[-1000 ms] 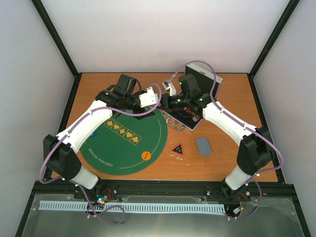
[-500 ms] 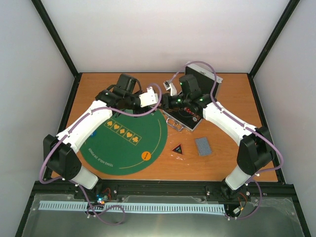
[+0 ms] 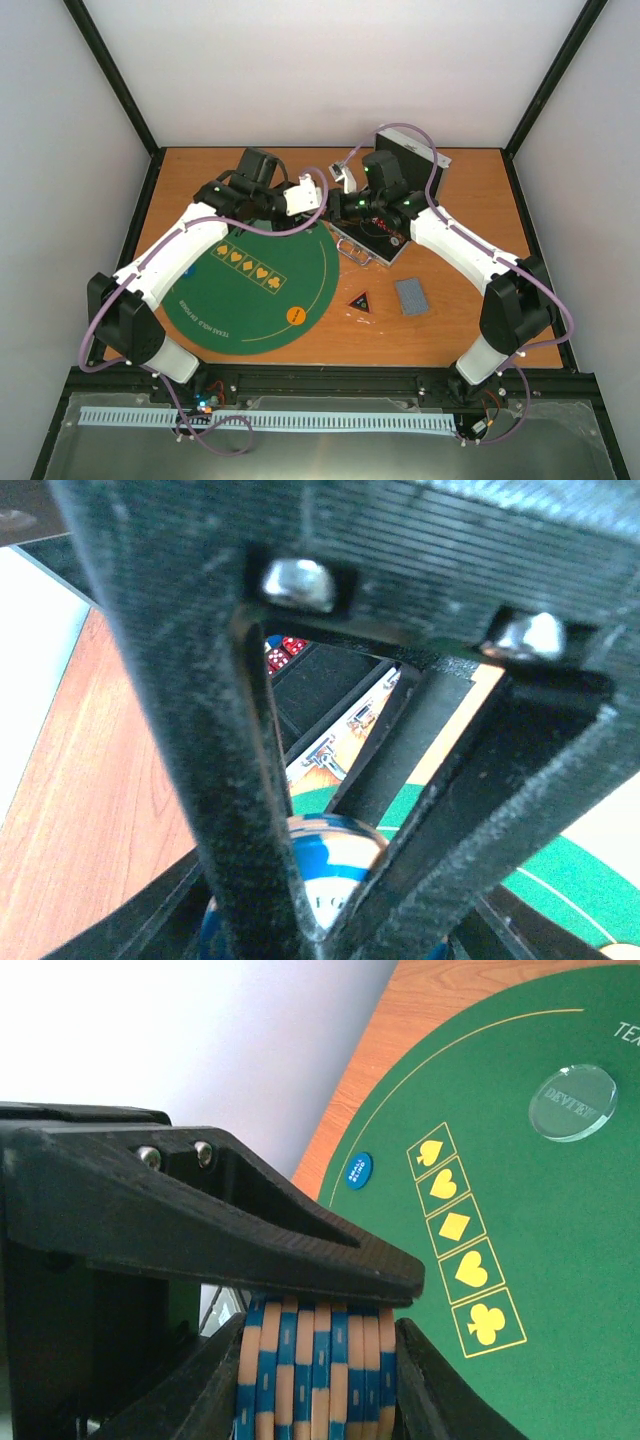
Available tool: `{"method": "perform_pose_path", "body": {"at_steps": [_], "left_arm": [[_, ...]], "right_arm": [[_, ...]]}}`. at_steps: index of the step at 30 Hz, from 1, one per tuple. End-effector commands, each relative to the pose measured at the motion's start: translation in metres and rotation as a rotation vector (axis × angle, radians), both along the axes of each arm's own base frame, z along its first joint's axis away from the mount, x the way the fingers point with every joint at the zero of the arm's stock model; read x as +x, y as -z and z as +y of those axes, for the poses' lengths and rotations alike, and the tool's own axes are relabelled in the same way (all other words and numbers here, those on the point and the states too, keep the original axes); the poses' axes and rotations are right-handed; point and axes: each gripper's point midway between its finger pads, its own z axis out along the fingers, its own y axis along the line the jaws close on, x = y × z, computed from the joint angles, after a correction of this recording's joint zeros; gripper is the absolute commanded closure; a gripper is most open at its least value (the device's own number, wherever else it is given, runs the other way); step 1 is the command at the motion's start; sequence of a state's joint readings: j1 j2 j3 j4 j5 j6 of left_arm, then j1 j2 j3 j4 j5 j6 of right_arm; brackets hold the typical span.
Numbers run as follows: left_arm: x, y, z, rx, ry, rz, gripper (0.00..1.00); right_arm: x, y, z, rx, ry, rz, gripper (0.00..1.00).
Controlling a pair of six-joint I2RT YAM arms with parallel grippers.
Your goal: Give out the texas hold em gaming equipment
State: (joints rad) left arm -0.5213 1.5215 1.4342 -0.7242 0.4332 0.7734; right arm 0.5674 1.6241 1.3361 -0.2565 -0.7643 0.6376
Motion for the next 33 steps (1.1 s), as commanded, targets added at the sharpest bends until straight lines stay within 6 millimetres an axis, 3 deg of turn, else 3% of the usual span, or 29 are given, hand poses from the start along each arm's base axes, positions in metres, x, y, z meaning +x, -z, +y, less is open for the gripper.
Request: {"method": "perform_pose_path", "body": {"at_steps": [1, 7, 11, 15, 18, 19, 24, 33], "left_arm": [[0.003, -0.016, -0.011, -0.025, 0.03, -0.043, 0.48], [0.005, -0.008, -0.008, 0.009, 0.022, -0.039, 0.49], [0.007, -0.008, -0.008, 0.014, 0.015, -0.04, 0.7], [0.007, -0.013, -0.009, -0.001, 0.011, -0.038, 0.98], [0.009, -0.017, -0.009, -0.007, -0.005, -0.042, 0.99], [0.011, -0.018, -0.008, -0.009, -0.018, -0.043, 0.99], [0.017, -0.017, -0.003, 0.014, -0.064, -0.047, 0.99], [0.014, -0.004, 0.004, 0.053, -0.083, -0.015, 1.0]], "right_arm": [[-0.001, -0.007, 0.005, 0.032, -0.017, -0.024, 0.97], [-0.002, -0.009, 0.005, 0.035, -0.018, -0.026, 0.97], [-0.002, -0.008, 0.004, 0.032, -0.016, -0.025, 0.97], [-0.003, -0.008, 0.004, 0.027, -0.018, -0.029, 0.97], [-0.001, -0.003, 0.002, 0.005, -0.005, -0.032, 0.97], [0.0, -0.001, 0.001, -0.005, 0.0, -0.031, 0.95], [0.004, 0.006, -0.005, -0.047, 0.031, -0.037, 0.62], [0.004, 0.004, -0.006, -0.043, 0.03, -0.044, 0.42]]}}
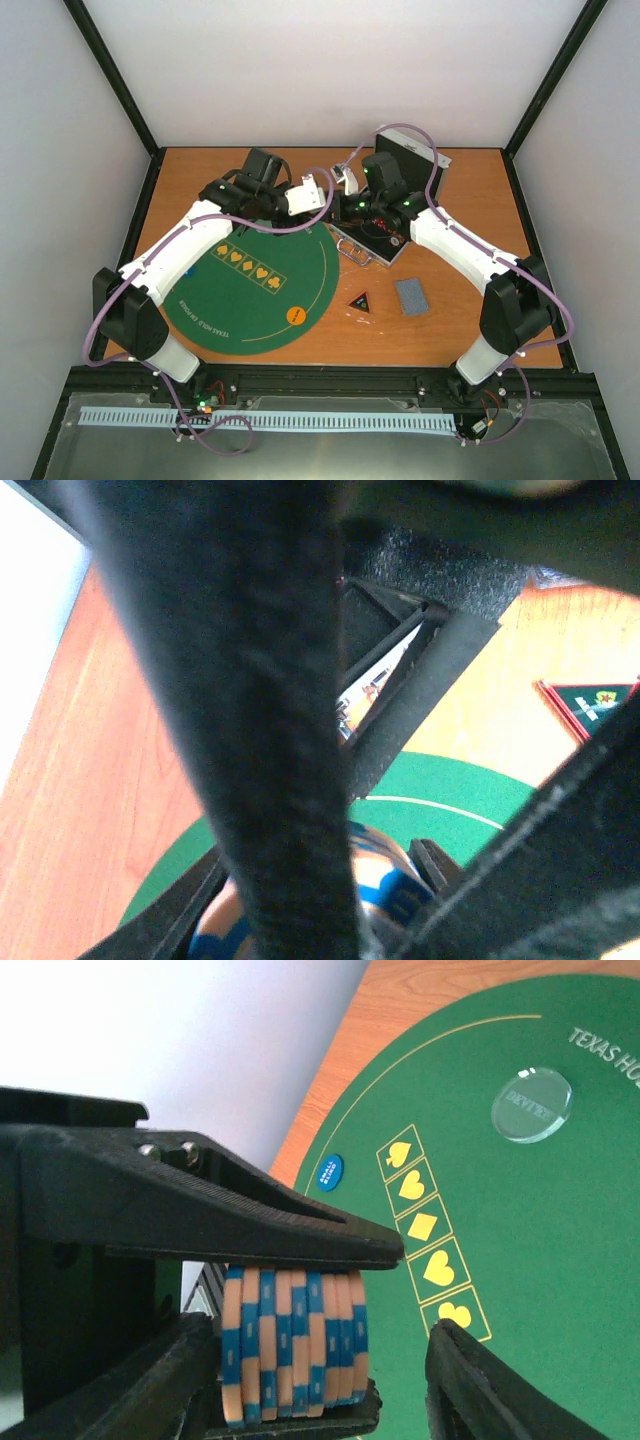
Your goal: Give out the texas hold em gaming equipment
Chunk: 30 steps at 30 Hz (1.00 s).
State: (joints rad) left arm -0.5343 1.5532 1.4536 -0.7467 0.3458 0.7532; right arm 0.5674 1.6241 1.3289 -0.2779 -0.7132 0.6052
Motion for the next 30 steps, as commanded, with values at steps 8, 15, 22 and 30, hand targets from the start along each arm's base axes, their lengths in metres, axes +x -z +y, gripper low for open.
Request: {"method": "perform_pose_path", "body": {"at_steps": [8, 15, 22, 30], "left_arm": [[0.004, 0.017, 0.023, 0.071, -0.114, 0.039, 0.99], [0.023, 0.029, 0.067, 0.068, -0.269, 0.112, 0.99], [0.031, 0.044, 0.128, 0.035, -0.444, 0.179, 0.99], [0.02, 0.074, 0.275, -0.012, -0.825, 0.234, 0.99]], "right_arm": [[0.004, -0.004, -0.015, -0.013, 0.038, -0.032, 0.0], [0.01, -0.001, -0.031, -0.04, 0.078, -0.045, 0.0], [0.01, 0.005, -0.041, -0.092, 0.1, -0.056, 0.0], [0.007, 0.006, -0.05, -0.138, 0.114, -0.085, 0.0]]}}
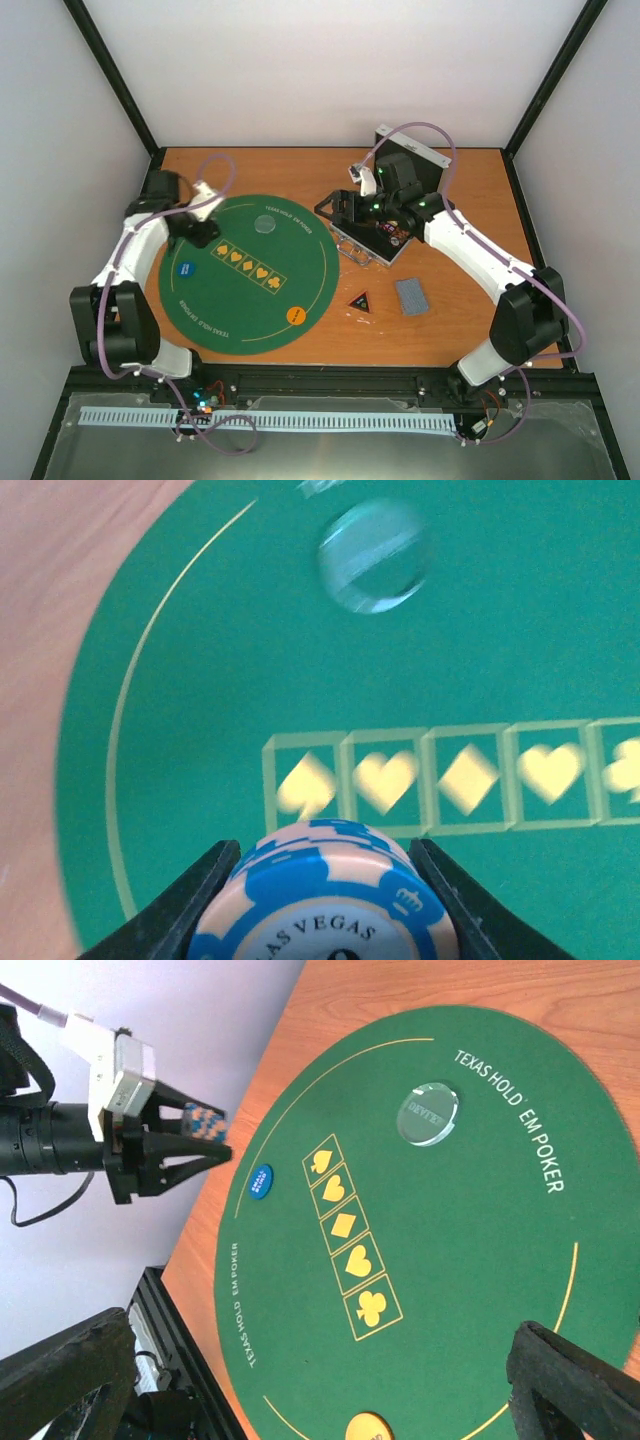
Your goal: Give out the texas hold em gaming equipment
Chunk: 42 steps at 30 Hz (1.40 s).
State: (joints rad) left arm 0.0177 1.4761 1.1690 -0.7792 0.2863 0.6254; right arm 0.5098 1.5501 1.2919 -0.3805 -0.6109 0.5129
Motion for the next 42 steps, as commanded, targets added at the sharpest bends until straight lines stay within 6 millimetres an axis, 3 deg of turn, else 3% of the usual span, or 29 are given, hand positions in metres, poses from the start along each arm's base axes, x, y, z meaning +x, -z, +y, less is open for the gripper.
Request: {"method": "perform_pose_path", "body": {"at_steps": [1, 4, 12, 17, 20, 24, 31, 37, 42], "left_arm": [[-0.011, -0.011, 0.069, -0.018, -0.187, -0.061, 0.99], [-0.03, 0.0, 0.11, -0.003, -0.302, -0.04, 0.99], [-0.082, 0.039, 0.179, 0.078, -0.486, 0.0, 0.99], [-0.104, 0.065, 0.164, 0.068, -0.454, 0.045, 0.99], [-0.115, 0.078, 0.165, 0.118, -0.447, 0.055, 0.99], [-0.109, 0.079, 0.152, 0.05, -0.432, 0.07, 0.99], [-0.102, 0.096, 0.105, 0.014, -0.28, 0.099, 0.99], [-0.105, 0.096, 0.102, 0.09, -0.159, 0.011, 0.99], [-0.101, 0.098, 0.097, 0.054, -0.111, 0.03, 0.99]], "right_arm": [[-0.003, -0.002, -0.01, -0.037, 0.013, -0.034, 0.0], [-0.004, -0.002, -0.01, -0.037, 0.011, -0.031, 0.0], [-0.005, 0.004, -0.013, -0.065, 0.017, 0.001, 0.0], [-0.001, -0.003, -0.013, -0.062, 0.036, -0.008, 0.0], [0.0, -0.01, -0.015, -0.06, 0.042, -0.027, 0.0], [-0.001, -0.009, -0.016, -0.066, 0.04, -0.037, 0.0], [-0.003, -0.008, -0.02, -0.088, 0.042, -0.072, 0.0], [-0.005, -0.019, -0.029, -0.106, 0.062, -0.127, 0.0], [-0.01, -0.024, -0.04, -0.104, 0.073, -0.19, 0.0]]}}
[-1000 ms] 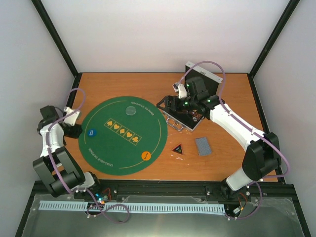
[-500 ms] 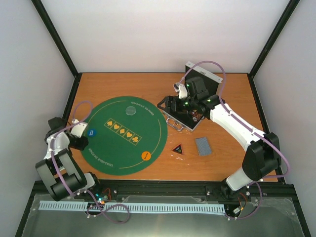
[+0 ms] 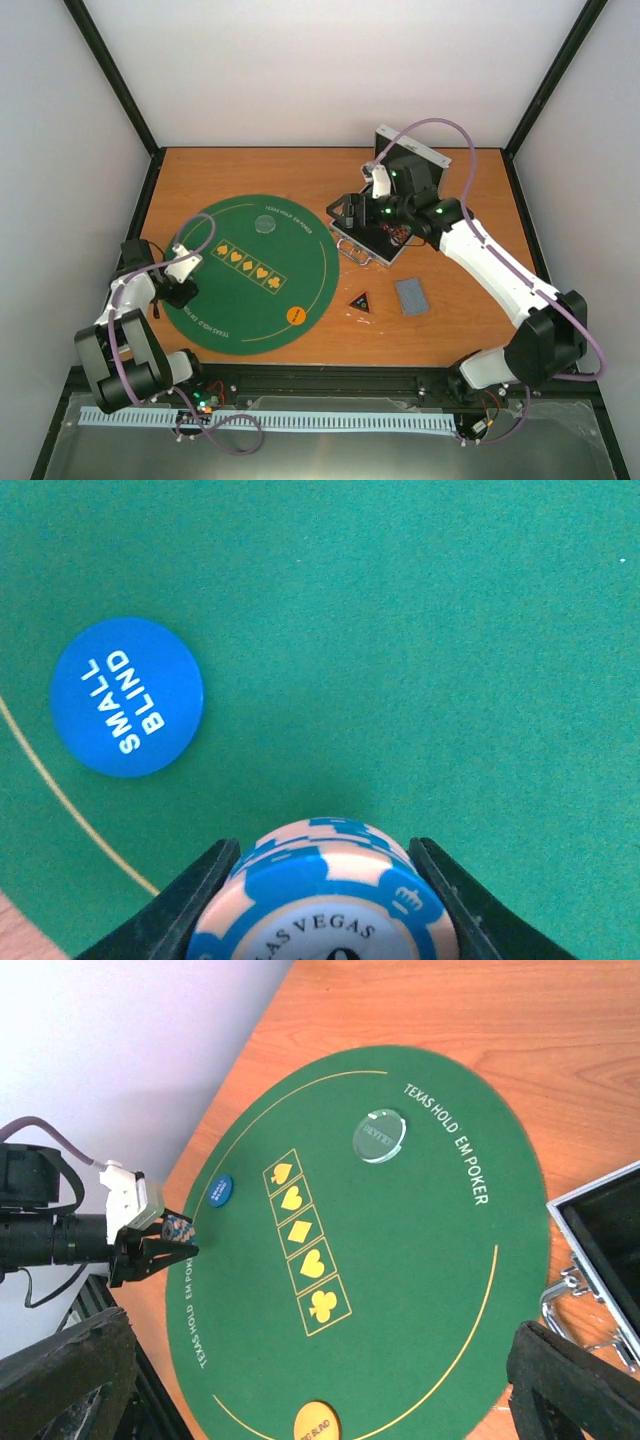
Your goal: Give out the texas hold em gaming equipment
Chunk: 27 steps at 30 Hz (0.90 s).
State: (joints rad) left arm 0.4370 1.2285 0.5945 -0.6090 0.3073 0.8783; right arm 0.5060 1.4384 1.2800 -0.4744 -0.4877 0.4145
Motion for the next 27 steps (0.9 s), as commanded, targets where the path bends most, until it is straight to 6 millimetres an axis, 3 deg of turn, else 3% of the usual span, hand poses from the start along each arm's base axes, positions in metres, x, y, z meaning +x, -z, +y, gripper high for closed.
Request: {"method": "perform_pose_path", "body": {"at_steps": [1, 5, 11, 21, 27], "left_arm": [[0.018, -0.01, -0.002, -0.023, 0.08, -0.051, 0.99], [0.023, -0.015, -0.01, -0.106, 0.073, -0.04, 0.99], [0.037, -0.02, 0.001, -0.071, 0.001, -0.109, 0.99], [0.019, 0.022, 0.013, -0.022, -0.06, 0.03, 0.99], [0.018, 0.028, 0.004, -0.062, -0.043, 0.014, 0.97]], "right_arm": [[-0.003, -0.006, -0.017, -0.011, 0.023, -0.083, 0.0], [-0.006, 0.0, -0.035, -0.028, 0.045, -0.109, 0.0], [-0.002, 0.007, -0.058, -0.068, 0.067, -0.117, 0.0], [0.002, 0.014, -0.057, -0.048, 0.058, -0.104, 0.0], [0.002, 0.014, -0.059, -0.052, 0.065, -0.103, 0.0]]}}
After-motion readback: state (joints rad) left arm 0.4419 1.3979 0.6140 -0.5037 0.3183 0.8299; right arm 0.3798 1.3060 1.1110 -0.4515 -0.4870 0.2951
